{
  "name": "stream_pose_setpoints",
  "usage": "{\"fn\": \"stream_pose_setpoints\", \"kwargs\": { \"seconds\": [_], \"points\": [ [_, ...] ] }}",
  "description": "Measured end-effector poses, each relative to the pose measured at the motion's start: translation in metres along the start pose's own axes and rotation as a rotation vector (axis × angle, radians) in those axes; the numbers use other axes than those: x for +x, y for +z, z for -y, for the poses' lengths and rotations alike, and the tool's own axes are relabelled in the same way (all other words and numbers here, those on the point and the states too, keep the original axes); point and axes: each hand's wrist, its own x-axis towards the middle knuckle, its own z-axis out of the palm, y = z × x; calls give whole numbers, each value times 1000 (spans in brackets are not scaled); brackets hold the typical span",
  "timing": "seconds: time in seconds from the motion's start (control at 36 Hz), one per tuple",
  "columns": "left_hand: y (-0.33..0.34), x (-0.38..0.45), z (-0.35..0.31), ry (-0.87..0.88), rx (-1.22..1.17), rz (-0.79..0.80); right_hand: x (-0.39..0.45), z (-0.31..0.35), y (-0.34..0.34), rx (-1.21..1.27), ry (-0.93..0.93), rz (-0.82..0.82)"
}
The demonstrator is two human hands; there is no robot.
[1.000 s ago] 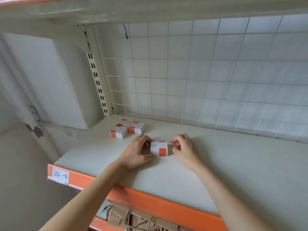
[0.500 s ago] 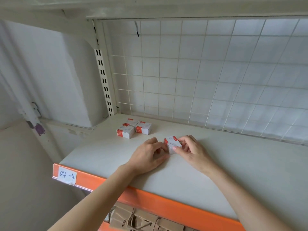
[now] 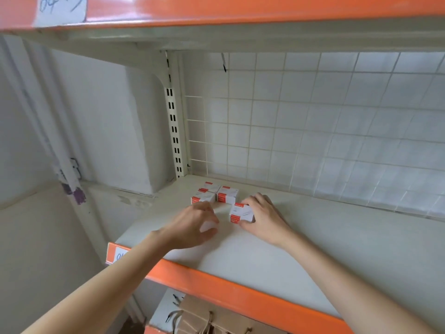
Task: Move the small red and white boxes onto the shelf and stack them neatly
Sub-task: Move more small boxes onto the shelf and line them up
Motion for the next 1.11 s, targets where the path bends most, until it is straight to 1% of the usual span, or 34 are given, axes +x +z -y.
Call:
{"fn": "stream_pose_setpoints", "kwargs": {
  "seconds": [0.11,0.22,0.31,0.36,0.5,0.61,0.69,0.78,0.86,1.0,1.11],
  "points": [
    [-6,-9,10,-26,-19,-17,19,23,6,-25,-28,-28],
    [-8,-13,16,-7,-44,-14,37,33,9,-83,-16,-60],
    [-8,-14,18,-10,-55,-4,40,35,16,-131,-2,-14],
    [-7,-15,19,-7,-51,11,38,35,22,-117,17,0],
    [-6,-9,18,-2,10,50,32,34,20,-77,56,-25],
    [-6,2,5,89,98,84,20,26,8,-70,101,-60],
    [-1,16,-9,191,180,105,0,12,-5,-112,116,-9],
    [6,32,-27,271,176,102,-26,-7,-18,-166,116,47],
    [15,49,-49,330,174,96,-53,-22,-38,-229,158,103],
    [32,70,-99,406,183,71,-105,-44,-74,-237,266,87],
    [47,87,-147,415,159,57,-150,-66,-99,-218,345,81]
  ]
}}
